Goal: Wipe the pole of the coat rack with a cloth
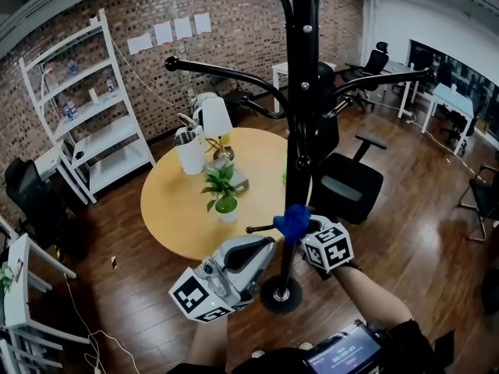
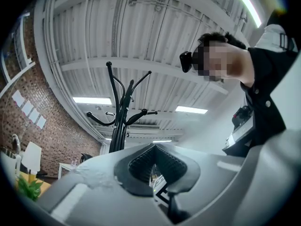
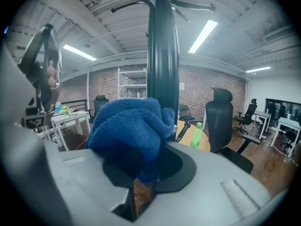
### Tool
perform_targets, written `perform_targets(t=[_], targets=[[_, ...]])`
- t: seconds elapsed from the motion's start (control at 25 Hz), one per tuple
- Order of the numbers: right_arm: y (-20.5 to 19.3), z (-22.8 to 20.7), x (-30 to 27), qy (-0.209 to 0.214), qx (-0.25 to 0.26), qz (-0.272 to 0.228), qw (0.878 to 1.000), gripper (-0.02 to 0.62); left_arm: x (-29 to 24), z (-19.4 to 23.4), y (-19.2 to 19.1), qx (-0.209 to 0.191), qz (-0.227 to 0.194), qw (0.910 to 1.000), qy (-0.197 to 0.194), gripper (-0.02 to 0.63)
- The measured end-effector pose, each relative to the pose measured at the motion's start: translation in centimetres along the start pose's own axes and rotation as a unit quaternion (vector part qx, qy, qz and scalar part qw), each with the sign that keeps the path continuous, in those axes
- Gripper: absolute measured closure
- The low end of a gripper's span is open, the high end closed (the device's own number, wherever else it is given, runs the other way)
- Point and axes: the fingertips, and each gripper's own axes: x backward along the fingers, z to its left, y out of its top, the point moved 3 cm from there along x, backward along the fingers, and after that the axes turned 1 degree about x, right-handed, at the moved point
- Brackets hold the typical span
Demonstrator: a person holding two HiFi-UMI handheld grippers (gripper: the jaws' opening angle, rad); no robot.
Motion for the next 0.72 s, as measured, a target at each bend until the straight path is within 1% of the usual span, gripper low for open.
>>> perform_targets(t=[0.12,0.24,0.32,0.44,0.6,0.72], targets=[[2.8,-0.1,1.2,-0.001,-0.006,-0.031,0.999,0.541,0.8,0.4,0.4,-0.007,0.002,1.0000,0.004,0.601],[6.6,-0.2,2.8,-0.001,-0.008,-0.074,0.997,0.541,1.2,0.5,1.3,-0.005,-0.013,0.9999,-0.003,0.601],[9.5,-0.3,4.1,-0.002,-0.006,-0.106,0.994,0.541,1.3,0.6,1.8,-0.012,-0.014,0.9998,-0.009,0.601],[14.1,-0.3,6.2,-0.014,0.011,-0.157,0.987,0.541,1.2,0.4,2.6,-0.020,-0.013,0.9994,-0.027,0.601],[19.8,-0.1,8.8,-0.037,0.015,-0.222,0.974,0.541,1.6,0.8,3.8,-0.029,-0.019,0.9983,-0.046,0.601],[21.8,0.0,9.7,-0.051,0.014,-0.246,0.968,0.541,1.7,1.1,4.6,-0.027,-0.024,0.9978,-0.056,0.601]])
